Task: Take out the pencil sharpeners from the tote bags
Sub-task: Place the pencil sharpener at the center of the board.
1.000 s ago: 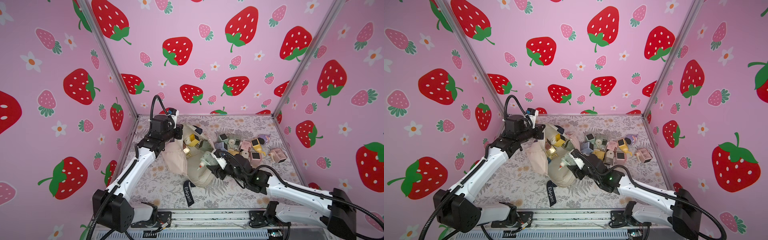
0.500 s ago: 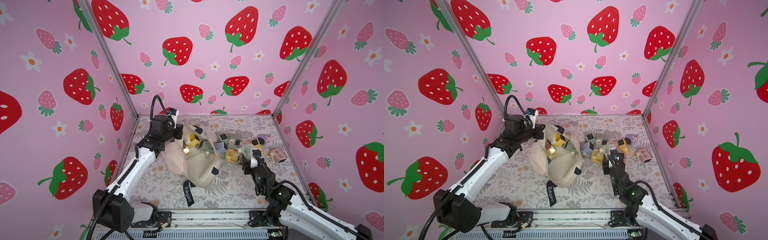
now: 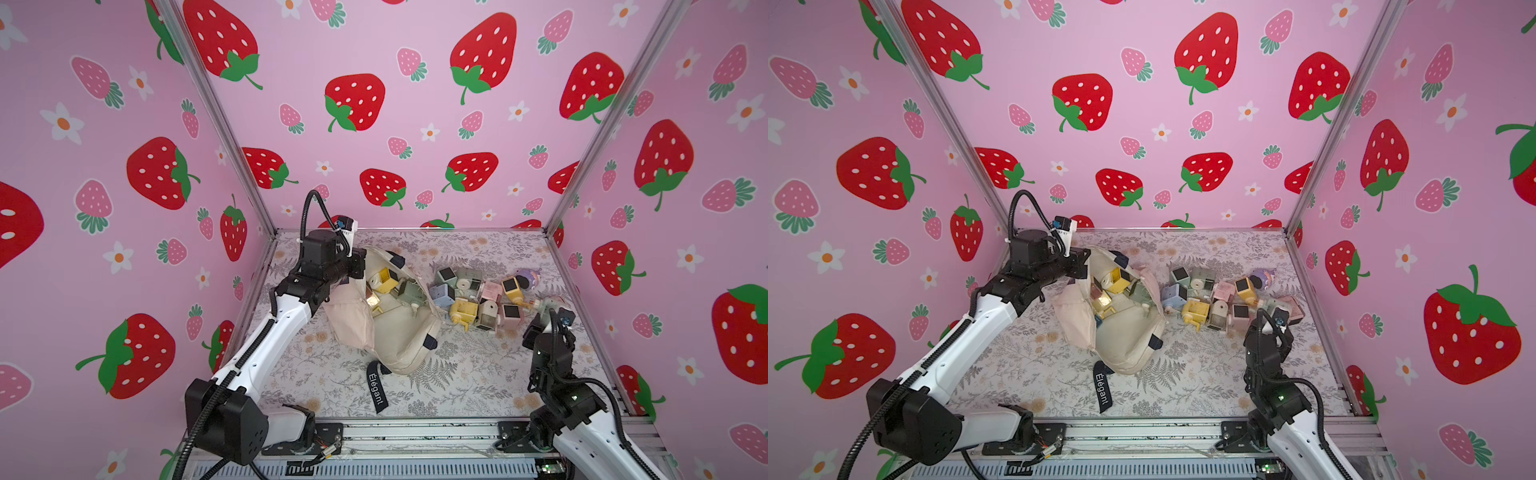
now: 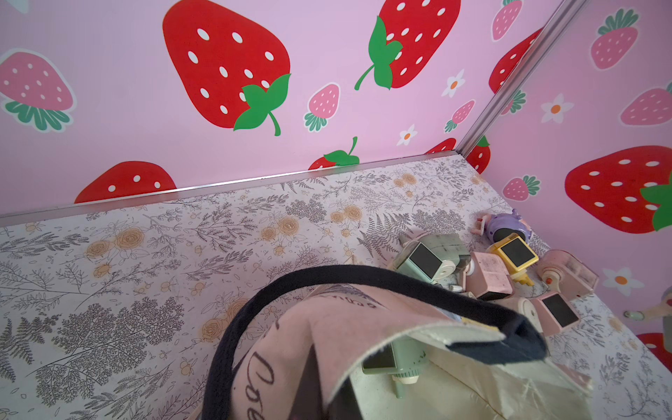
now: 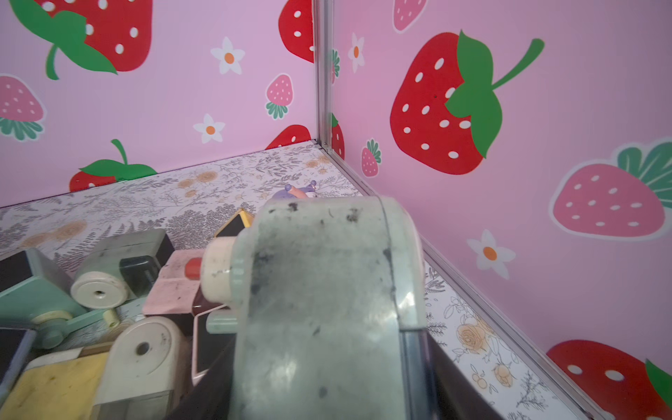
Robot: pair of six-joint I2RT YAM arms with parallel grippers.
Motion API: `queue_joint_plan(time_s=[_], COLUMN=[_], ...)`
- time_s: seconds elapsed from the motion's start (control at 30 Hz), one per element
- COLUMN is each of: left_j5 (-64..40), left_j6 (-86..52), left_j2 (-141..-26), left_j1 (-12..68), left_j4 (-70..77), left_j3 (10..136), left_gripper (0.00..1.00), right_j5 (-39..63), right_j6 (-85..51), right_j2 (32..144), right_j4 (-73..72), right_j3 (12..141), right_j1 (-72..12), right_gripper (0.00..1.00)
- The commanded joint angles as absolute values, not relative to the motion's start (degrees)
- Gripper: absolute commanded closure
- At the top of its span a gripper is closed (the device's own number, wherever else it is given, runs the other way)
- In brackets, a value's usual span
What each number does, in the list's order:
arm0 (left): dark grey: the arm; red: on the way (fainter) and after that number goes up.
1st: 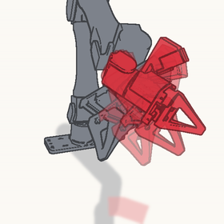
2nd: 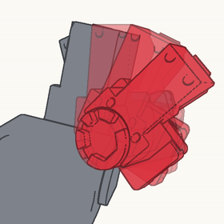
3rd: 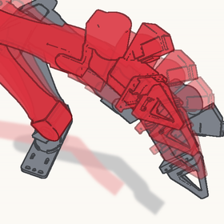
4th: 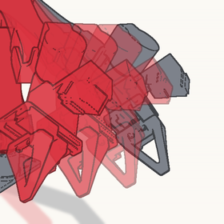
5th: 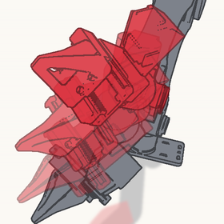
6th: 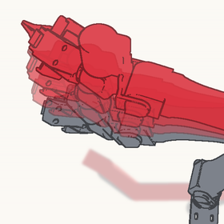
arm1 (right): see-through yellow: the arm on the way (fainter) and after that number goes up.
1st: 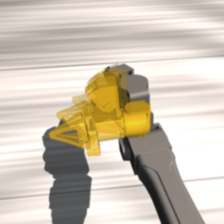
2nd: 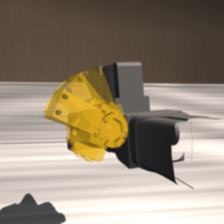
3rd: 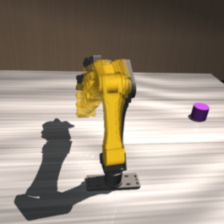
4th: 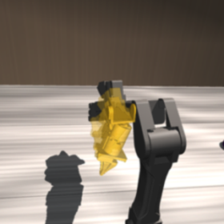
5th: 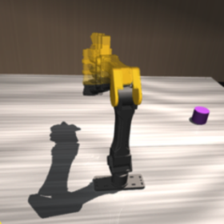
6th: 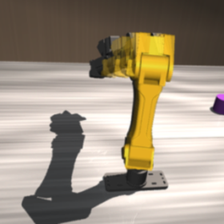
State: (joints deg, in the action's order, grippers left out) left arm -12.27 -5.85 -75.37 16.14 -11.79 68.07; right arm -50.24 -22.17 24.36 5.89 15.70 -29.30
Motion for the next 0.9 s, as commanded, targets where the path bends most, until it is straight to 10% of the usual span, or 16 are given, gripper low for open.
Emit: queue_joint_plan(time_s=[0.0, 0.7, 0.87], left_j5=[-13.70, -13.43, -13.27], left_j6=[-5.25, -5.09, -5.09], left_j2=[-74.89, -75.29, -75.23], left_j1=[16.50, 16.54, 16.61], left_j4=[-6.59, -6.69, -6.72], left_j3=[70.58, 70.84, 70.84], left_gripper=[1.00, 1.00, 1.00], right_j5=[-48.63, -23.18, -21.06], right_j6=[-26.61, -37.28, -36.49], right_j2=[27.43, 61.83, 64.22], right_j4=[6.59, -0.57, -2.56], right_j3=[17.05, 22.87, 22.90], right_j1=[-25.85, -7.04, -7.03], right_gripper=[0.68, 0.59, 0.43])
